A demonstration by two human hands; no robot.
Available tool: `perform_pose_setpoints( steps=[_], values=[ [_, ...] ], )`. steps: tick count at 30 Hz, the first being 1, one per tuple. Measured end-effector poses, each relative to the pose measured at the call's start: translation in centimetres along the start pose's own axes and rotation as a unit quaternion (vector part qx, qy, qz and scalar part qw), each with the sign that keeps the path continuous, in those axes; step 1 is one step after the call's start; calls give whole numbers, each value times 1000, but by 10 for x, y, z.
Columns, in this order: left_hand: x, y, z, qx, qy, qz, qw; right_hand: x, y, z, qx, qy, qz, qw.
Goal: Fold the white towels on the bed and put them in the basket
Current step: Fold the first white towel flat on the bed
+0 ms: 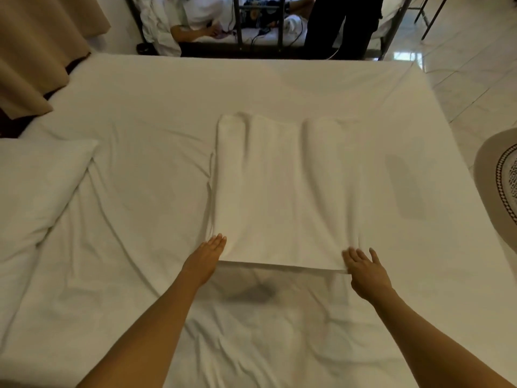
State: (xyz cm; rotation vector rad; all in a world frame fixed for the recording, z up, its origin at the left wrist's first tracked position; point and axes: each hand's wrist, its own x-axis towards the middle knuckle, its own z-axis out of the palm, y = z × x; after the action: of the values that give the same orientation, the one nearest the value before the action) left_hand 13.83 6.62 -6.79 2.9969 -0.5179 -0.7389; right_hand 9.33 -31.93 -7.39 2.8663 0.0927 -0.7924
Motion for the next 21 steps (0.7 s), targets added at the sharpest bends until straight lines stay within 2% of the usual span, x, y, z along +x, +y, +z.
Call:
perform_pose_setpoints(
  steps=[12,15,21],
  values=[
    [-107,17,101,-41,-86,-35,995,-108,-55,94,34,-56,21,998],
    [-115,19,135,-37,-101,-46,993,-120,-66,119,44,-85,29,995],
    [-91,22,163,-31,-98,-54,993,-101,-78,150,63,-92,41,993]
  ],
)
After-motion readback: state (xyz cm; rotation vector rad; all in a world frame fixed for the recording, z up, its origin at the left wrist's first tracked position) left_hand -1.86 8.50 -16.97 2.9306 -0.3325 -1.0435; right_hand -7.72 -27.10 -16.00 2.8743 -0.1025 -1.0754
